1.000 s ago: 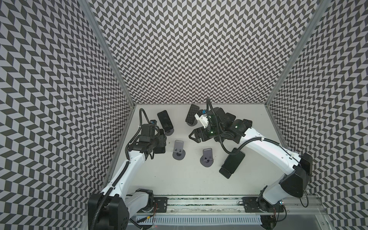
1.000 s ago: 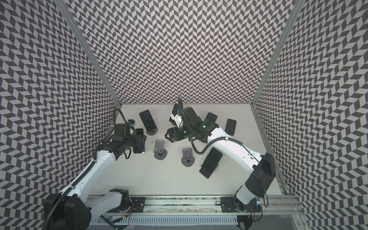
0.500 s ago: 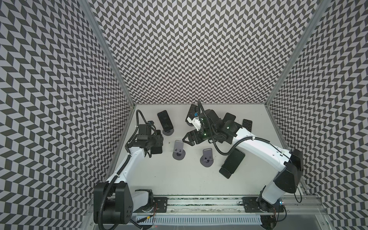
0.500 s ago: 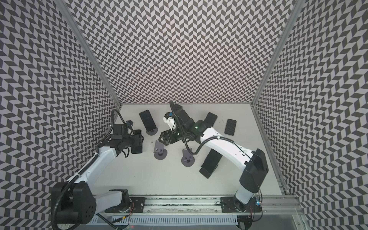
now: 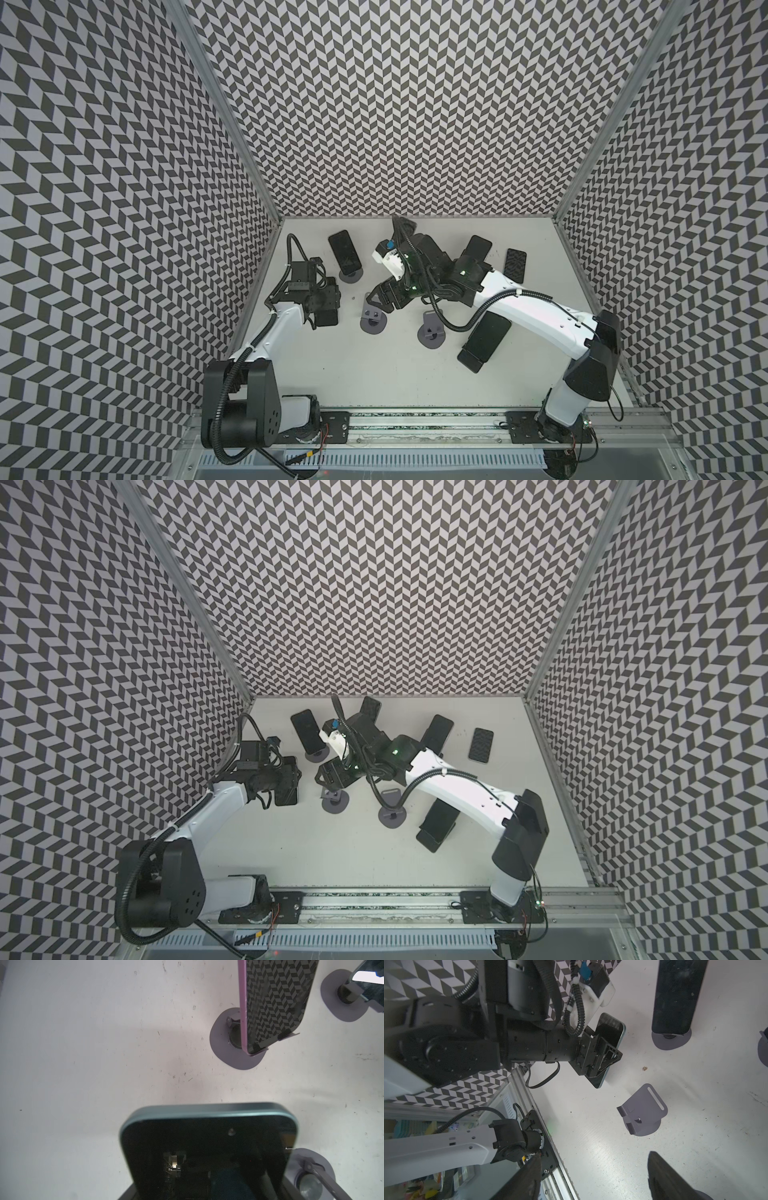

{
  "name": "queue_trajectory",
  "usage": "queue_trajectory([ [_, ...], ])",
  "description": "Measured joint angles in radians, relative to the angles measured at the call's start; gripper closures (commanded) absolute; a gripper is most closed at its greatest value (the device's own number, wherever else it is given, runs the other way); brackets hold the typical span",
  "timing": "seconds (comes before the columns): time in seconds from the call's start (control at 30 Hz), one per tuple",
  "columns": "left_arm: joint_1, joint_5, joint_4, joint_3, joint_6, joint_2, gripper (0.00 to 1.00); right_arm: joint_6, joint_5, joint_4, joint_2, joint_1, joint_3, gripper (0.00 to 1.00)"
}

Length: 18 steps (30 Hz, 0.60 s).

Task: Remove the phone from the phone stand
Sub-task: Place the phone at the middle-left of the table.

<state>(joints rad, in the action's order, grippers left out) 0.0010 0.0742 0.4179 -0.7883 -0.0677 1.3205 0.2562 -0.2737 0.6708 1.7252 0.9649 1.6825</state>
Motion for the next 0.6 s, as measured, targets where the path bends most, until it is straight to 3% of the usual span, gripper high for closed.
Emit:
queue_trajectory([
  [0.6, 0.005, 0.013, 0.01, -0.026, 0.004, 0.165, 0.4, -0.134, 0.117, -0.172, 0.0, 0.114, -0.197, 0.25],
])
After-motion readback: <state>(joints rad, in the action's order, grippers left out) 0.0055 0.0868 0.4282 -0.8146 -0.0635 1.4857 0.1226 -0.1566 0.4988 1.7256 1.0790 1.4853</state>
